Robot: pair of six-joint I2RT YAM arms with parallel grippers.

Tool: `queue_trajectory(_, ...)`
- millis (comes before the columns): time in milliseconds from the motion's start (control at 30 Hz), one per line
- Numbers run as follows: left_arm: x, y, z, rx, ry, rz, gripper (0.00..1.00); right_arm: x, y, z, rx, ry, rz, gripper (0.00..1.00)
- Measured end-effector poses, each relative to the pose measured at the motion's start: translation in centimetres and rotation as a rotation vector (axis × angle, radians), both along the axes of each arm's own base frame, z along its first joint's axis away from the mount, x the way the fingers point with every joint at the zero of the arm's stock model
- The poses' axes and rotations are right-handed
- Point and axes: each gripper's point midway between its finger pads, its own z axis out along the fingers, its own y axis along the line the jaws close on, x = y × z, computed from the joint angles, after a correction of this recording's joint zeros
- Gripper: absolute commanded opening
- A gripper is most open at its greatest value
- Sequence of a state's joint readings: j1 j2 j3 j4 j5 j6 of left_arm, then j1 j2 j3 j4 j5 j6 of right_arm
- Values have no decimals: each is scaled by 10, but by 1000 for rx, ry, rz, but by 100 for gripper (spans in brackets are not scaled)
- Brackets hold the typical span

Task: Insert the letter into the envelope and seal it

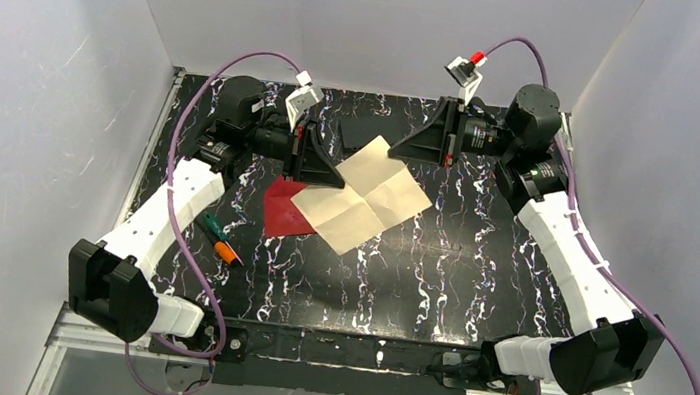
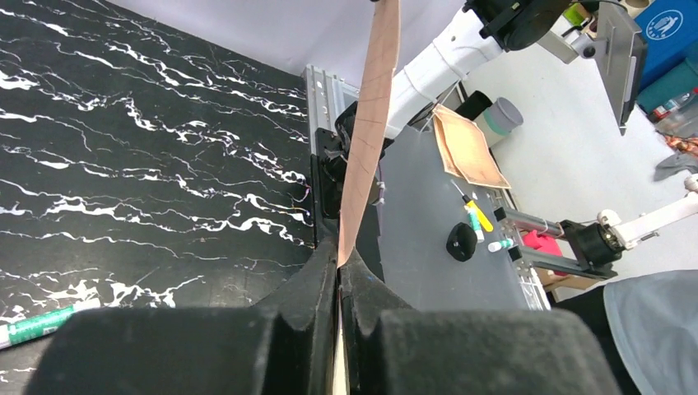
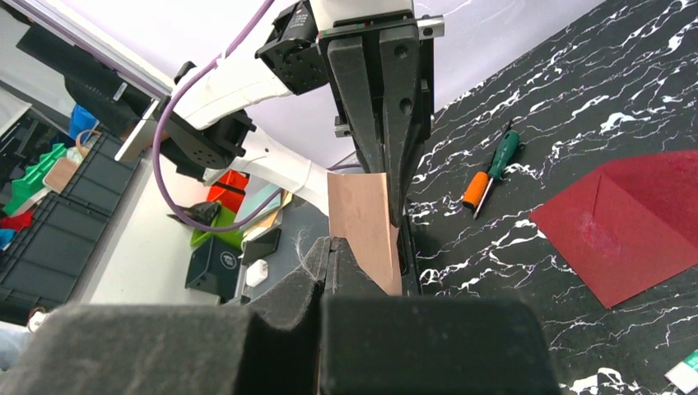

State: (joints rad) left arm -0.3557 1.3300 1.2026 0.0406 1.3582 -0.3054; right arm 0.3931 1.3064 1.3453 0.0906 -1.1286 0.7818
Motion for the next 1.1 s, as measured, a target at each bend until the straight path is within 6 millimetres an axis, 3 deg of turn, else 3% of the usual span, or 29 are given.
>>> queue_trajectory(167,0,0,1,-2,-5,0,0,5,2,8,14,-5,-16,5)
queue_trajectory(267,2,0,1,2,-10,9,0,10,2,15,28,-17,-51,55)
queue_trajectory(333,3,0,2,4,-14,17,0,15,3,19,36,-22,-81,73)
queue_trajectory(433,7,-1,4,10,-20,40,0,21,3,17,40,-38,-120,85)
queue_trajectory(667,12,-1,6,24,-9,76,0,13,0,-1,18,-65,-123,95)
queue_trajectory(833,19,-3,13,46,32,107,0,3,-3,2,10,-137,-120,96)
queue_trajectory(900,21,-4,13,50,50,108,0,1,-4,1,3,-158,-126,92)
queue_trajectory(1000,22,-4,12,54,81,109,0,5,-3,-4,-16,-166,-150,67)
queue_trajectory(1100,21,-4,13,49,84,101,0,13,-1,-11,-35,-147,-178,28)
